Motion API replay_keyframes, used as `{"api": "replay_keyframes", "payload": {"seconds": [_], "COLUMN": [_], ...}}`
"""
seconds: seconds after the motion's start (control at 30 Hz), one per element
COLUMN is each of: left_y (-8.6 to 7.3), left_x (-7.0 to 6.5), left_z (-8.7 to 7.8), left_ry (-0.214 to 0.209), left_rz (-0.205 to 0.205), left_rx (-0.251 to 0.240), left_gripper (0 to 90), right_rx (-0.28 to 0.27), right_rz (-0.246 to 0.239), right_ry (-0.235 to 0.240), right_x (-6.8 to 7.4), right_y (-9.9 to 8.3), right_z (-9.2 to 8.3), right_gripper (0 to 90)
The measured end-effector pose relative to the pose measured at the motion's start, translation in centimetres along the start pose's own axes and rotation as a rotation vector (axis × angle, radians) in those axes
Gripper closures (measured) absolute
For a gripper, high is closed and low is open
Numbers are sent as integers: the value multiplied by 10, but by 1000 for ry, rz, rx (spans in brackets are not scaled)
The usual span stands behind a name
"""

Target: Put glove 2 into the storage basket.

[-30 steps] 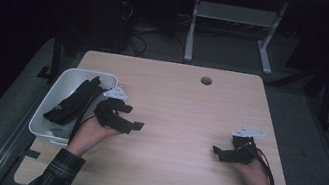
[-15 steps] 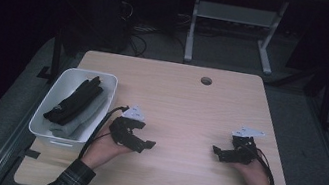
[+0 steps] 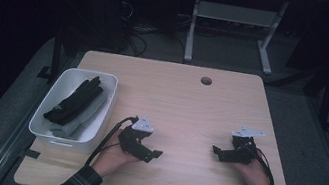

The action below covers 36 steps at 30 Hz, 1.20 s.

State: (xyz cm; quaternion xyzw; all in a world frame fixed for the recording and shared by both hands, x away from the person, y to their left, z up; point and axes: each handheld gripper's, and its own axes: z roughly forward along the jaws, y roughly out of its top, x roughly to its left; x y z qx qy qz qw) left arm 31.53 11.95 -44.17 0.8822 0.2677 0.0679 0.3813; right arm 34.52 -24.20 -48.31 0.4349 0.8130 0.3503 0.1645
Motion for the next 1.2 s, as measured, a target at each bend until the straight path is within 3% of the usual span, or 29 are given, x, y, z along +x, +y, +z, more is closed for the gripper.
{"api": "replay_keyframes", "payload": {"seconds": [0.27,0.33,0.7,1.03,1.2], "left_y": [-6,-10,-13,-20,-21], "left_x": [-2,-6,-11,-11,-11], "left_z": [14,21,29,33,33], "left_ry": [19,43,53,28,22], "left_rz": [13,44,61,94,95], "left_rx": [15,48,66,-11,-16], "left_gripper": [154,153,132,123,124], "right_rx": [0,-1,-1,-2,-2], "right_rz": [1,1,1,2,3], "right_ry": [0,0,0,0,0], "right_x": [0,0,0,1,1], "right_y": [0,0,0,0,0], "right_z": [0,0,0,0,0], "right_gripper": [74,74,74,74,74]}}
